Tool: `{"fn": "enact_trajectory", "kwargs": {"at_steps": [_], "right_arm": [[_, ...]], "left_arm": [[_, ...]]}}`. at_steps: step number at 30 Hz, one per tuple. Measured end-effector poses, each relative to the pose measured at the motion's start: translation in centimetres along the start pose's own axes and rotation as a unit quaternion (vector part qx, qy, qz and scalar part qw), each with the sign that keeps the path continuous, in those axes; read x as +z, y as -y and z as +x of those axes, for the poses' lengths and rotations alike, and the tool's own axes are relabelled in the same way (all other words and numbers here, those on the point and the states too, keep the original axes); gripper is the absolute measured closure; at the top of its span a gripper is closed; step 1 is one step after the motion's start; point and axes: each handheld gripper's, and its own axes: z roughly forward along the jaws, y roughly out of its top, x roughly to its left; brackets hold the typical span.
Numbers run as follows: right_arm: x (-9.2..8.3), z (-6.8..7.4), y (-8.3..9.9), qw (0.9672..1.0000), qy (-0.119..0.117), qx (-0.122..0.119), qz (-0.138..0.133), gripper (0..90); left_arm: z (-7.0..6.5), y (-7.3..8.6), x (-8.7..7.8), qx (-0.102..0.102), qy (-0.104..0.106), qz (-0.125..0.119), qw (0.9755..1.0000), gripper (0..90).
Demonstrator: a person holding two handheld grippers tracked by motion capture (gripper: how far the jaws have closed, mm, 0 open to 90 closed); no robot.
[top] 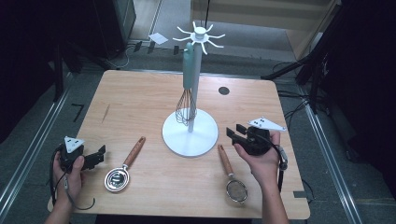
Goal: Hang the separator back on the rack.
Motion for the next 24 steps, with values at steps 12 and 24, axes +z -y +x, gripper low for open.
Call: {"fn": "enact_trajectory", "kwargs": {"at_steps": [12,24], "right_arm": [[1.2,-0.8,2.0,0.9956,0.019,0.018,0.09,53.3],[2.7,-1.2,3.4,0.9795,0.003,0.064,0.191,49.2]], "left_arm": [[0.0,0.0,0.0,-0.002,0.001,0.0,1.0,15.4],[0.1,0.0,0.0,-0.003,0.001,0.0,1.0,15.4]]}}
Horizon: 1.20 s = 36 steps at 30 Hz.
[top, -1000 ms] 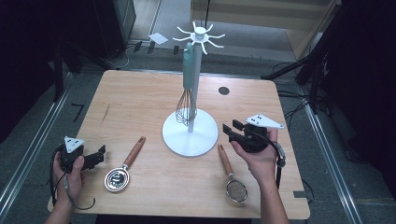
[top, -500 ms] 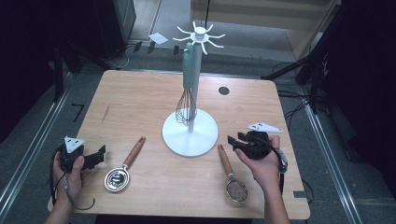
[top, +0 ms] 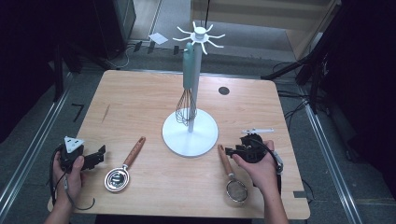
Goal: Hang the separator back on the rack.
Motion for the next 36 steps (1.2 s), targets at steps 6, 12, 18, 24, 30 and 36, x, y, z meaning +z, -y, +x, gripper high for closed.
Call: {"fn": "enact_trajectory", "kwargs": {"at_steps": [6,12,18,24,30,36], "right_arm": [[0.8,0.0,0.6,0.9995,-0.007,0.008,0.031,48.7],[1.3,0.0,0.8,0.9971,-0.016,0.029,0.068,50.1],[1.7,-0.1,0.9,0.9946,-0.021,0.042,0.093,53.4],[2.0,-0.3,1.0,0.9915,-0.028,0.056,0.114,56.6],[2.5,-0.1,1.1,0.9883,-0.034,0.06,0.136,57.6],[2.7,0.0,1.1,0.9867,-0.036,0.061,0.147,58.6]], "left_arm": [[0.0,0.0,0.0,0.0,-0.001,0.001,1.0,15.4],[0.0,0.0,0.0,0.0,0.0,0.0,1.0,15.4],[0.0,0.0,0.0,0.001,-0.001,0.001,1.0,15.4],[0.0,0.0,0.0,0.001,0.0,0.001,1.0,15.4],[0.0,0.0,0.0,0.001,0.0,0.001,1.0,15.4],[0.0,0.0,0.0,0.001,0.001,0.002,1.0,15.4]]}}
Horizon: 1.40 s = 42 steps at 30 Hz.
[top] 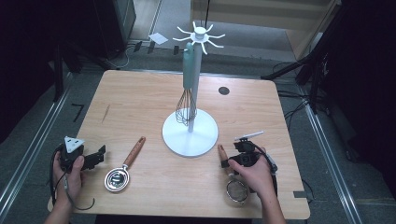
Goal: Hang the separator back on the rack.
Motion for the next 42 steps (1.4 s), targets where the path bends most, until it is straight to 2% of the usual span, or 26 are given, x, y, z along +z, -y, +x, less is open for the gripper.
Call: {"fn": "enact_trajectory", "kwargs": {"at_steps": [7,15,17,19,22,28,31,38,42], "right_arm": [[0.1,0.2,0.0,0.9999,-0.001,0.007,0.007,58.5],[0.2,1.2,0.0,0.9992,0.036,-0.01,0.01,60.1],[0.2,1.4,0.0,0.9986,0.048,-0.017,0.01,62.6],[0.2,1.4,0.0,0.9981,0.058,-0.015,0.01,66.4],[0.2,1.3,0.0,0.9985,0.054,-0.007,0.009,68.1],[0.2,1.4,0.1,0.9984,0.056,-0.009,0.008,69.1],[0.1,1.1,0.1,0.9989,0.045,-0.007,0.006,69.2],[-0.2,0.5,0.2,0.9989,0.044,-0.01,-0.011,69.4],[-0.7,0.6,0.2,0.9985,0.043,-0.013,-0.032,69.4]], "left_arm": [[0.0,0.0,0.0,0.0,0.0,0.0,1.0,15.4],[0.0,0.0,0.0,0.001,-0.001,0.001,1.0,15.4],[0.0,0.0,0.0,0.002,0.0,0.003,1.0,15.4],[-0.1,0.0,0.1,0.002,0.0,0.002,1.0,15.4],[-0.1,0.0,0.0,0.002,0.0,0.003,1.0,15.4],[-0.1,0.0,0.1,0.002,0.0,0.003,1.0,15.4],[0.0,0.0,0.1,0.002,0.001,0.003,1.0,15.4],[0.0,0.0,0.1,0.002,0.001,0.003,1.0,15.4],[0.0,0.0,0.1,0.002,0.001,0.003,1.0,15.4]]}}
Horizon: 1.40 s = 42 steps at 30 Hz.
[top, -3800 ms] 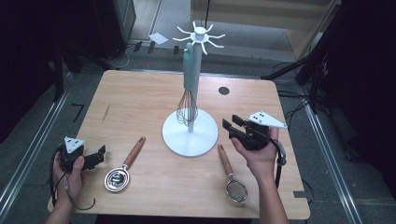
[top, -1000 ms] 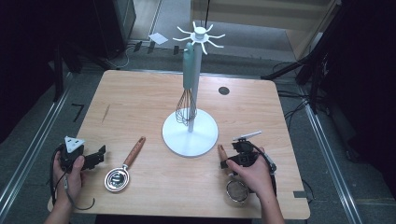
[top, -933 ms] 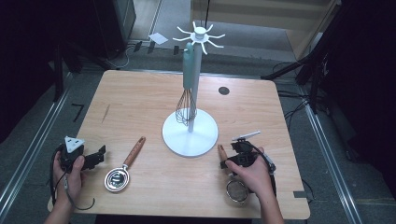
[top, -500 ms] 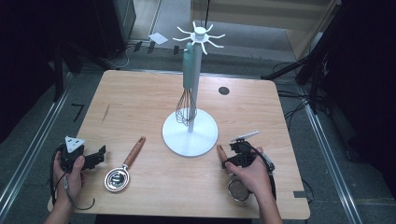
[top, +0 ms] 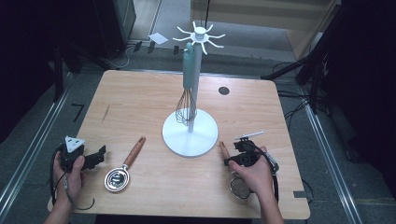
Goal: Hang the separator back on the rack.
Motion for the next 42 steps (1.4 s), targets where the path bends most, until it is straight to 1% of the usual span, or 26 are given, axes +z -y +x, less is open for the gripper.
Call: {"fn": "enact_trajectory", "kwargs": {"at_steps": [4,7,9,13,16,18,20,23,24,25,28,32,34,37,39,41,42], "right_arm": [[-0.6,0.0,0.0,0.9996,-0.002,0.002,-0.028,69.4],[-1.1,0.2,0.0,0.9981,-0.008,-0.012,-0.059,69.4],[-1.5,0.4,0.0,0.9955,-0.017,-0.028,-0.089,69.4],[-2.1,0.7,0.1,0.9909,-0.02,-0.037,-0.128,69.5],[-2.5,0.7,0.1,0.9874,-0.019,-0.038,-0.153,69.4],[-2.8,0.7,0.2,0.9851,-0.027,-0.04,-0.165,69.4],[-2.9,0.7,0.2,0.9833,-0.029,-0.043,-0.175,69.5],[-3.1,1.0,0.3,0.9784,-0.033,-0.054,-0.197,69.4],[-3.3,1.3,0.4,0.9744,-0.032,-0.063,-0.213,69.4],[-3.3,1.3,0.4,0.9744,-0.032,-0.063,-0.213,69.4],[-3.5,1.6,0.5,0.9687,-0.034,-0.073,-0.235,69.4],[-3.7,1.9,0.6,0.9635,-0.032,-0.077,-0.254,69.4],[-3.8,2.1,0.6,0.9619,-0.032,-0.08,-0.26,69.4],[-4.0,2.5,0.6,0.957,-0.027,-0.09,-0.274,69.4],[-4.2,2.7,0.6,0.9538,-0.028,-0.091,-0.285,69.4],[-4.4,2.9,0.5,0.9514,-0.026,-0.095,-0.292,69.4],[-4.6,3.2,0.5,0.948,-0.029,-0.097,-0.302,69.4]], "left_arm": [[0.0,0.0,0.0,0.0,0.0,0.0,1.0,15.4],[0.0,0.0,0.0,0.0,0.0,0.0,1.0,15.4],[0.0,0.0,0.0,0.0,0.0,0.0,1.0,15.4],[0.0,0.0,0.0,-0.001,0.0,0.0,1.0,15.4],[0.0,0.0,0.0,0.0,0.0,0.0,1.0,15.4],[0.0,0.0,0.0,0.0,0.0,0.0,1.0,15.4],[0.0,0.0,0.0,0.0,0.001,0.0,1.0,15.4],[0.0,0.0,0.0,0.0,0.0,0.0,1.0,15.4],[0.0,0.0,0.0,0.0,0.0,0.0,1.0,15.4],[0.0,0.0,0.0,0.0,0.0,0.0,1.0,15.4],[0.0,0.0,0.0,0.0,0.0,0.001,1.0,15.4],[0.0,0.0,0.0,0.001,0.0,0.0,1.0,15.4],[0.0,0.0,0.0,0.0,0.0,0.0,1.0,15.4],[0.0,0.0,0.0,0.0,-0.001,0.0,1.0,15.4],[0.0,0.0,0.0,0.0,0.0,0.0,1.0,15.4],[0.0,0.0,0.0,0.0,0.0,0.0,1.0,15.4],[0.0,0.0,0.0,0.001,0.0,0.0,1.0,15.4]]}}
